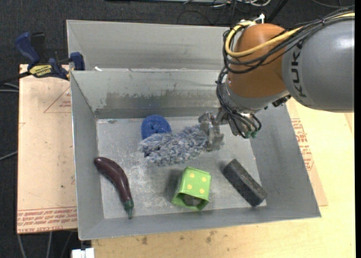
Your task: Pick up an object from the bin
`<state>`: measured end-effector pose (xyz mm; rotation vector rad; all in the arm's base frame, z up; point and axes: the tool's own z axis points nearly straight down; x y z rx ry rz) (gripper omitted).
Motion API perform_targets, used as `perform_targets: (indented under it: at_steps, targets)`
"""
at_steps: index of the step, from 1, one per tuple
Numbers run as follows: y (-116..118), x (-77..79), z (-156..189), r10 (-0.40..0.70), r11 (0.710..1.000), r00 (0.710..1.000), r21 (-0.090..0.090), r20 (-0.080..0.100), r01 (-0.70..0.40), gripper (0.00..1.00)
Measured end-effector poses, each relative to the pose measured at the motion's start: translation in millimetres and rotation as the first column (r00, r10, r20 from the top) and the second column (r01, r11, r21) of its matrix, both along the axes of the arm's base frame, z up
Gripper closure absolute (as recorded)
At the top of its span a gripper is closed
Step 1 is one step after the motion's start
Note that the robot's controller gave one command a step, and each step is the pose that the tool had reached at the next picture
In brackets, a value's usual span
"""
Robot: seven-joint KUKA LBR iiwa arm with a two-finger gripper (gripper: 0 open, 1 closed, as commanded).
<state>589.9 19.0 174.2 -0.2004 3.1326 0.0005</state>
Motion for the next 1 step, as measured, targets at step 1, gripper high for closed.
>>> perform_targets:
  at_steps: [1]
  targets:
    - [6.4,-0.2,149.3,0.028,1.000,1.000,0.000,0.004,-0.028,1.00]
